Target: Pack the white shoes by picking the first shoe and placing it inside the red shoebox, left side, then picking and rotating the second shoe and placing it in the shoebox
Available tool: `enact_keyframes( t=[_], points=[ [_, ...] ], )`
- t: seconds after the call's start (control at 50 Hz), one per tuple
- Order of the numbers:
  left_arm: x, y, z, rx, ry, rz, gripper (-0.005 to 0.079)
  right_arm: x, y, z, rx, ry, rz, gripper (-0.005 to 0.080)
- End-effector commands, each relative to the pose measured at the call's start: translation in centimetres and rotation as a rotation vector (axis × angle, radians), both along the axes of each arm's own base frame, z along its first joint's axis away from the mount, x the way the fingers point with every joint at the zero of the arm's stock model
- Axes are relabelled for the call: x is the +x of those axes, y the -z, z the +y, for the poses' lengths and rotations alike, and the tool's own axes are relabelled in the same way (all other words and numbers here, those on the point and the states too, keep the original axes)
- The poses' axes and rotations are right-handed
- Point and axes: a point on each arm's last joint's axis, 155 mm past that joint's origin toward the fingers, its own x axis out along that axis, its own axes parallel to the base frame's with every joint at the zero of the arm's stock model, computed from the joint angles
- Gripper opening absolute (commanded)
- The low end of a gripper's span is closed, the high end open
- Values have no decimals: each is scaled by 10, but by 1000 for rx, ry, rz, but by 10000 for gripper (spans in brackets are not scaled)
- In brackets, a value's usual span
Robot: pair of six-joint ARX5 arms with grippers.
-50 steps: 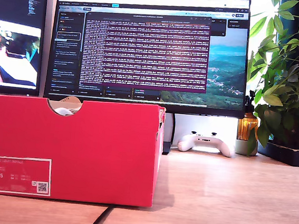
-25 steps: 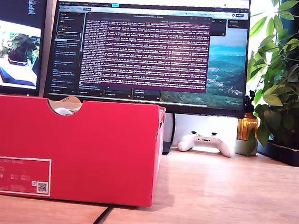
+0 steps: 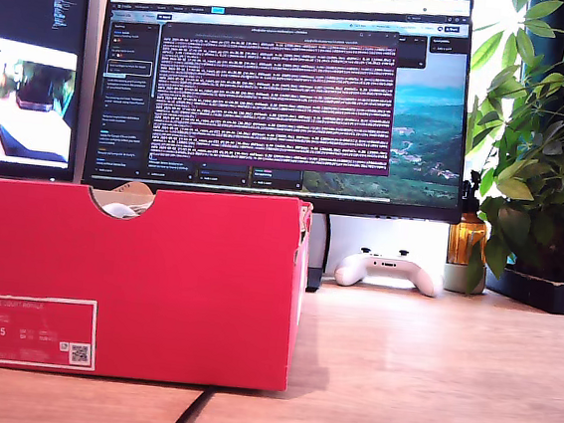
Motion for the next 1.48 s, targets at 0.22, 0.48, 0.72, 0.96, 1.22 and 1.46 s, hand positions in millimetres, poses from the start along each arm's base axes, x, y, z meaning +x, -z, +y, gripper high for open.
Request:
enact_keyframes(
  t=[0.22, 0.48, 0.72, 0.96, 1.22, 1.46],
  points=[
    [-2, 15, -1, -1, 4, 40, -11, -11, 10, -6, 20, -14, 22, -9],
    [-2, 15, -1, -1, 4, 40, -11, -21, 16, -7, 15, -26, 43, -9],
    [-2, 15, -1, -1, 4, 40, -11, -25, 7, 0, 23, -62, 0, -9],
    [-2, 15, -1, -1, 4, 40, -11, -25, 5, 2, 89, -60, -11, -9],
    [-2, 15, -1, -1, 4, 40, -11, -25, 4, 1, 89, -57, -12, -9],
    [-2, 15, -1, -1, 4, 40, -11, -25, 4, 1, 89, -58, -12, -9]
  ],
)
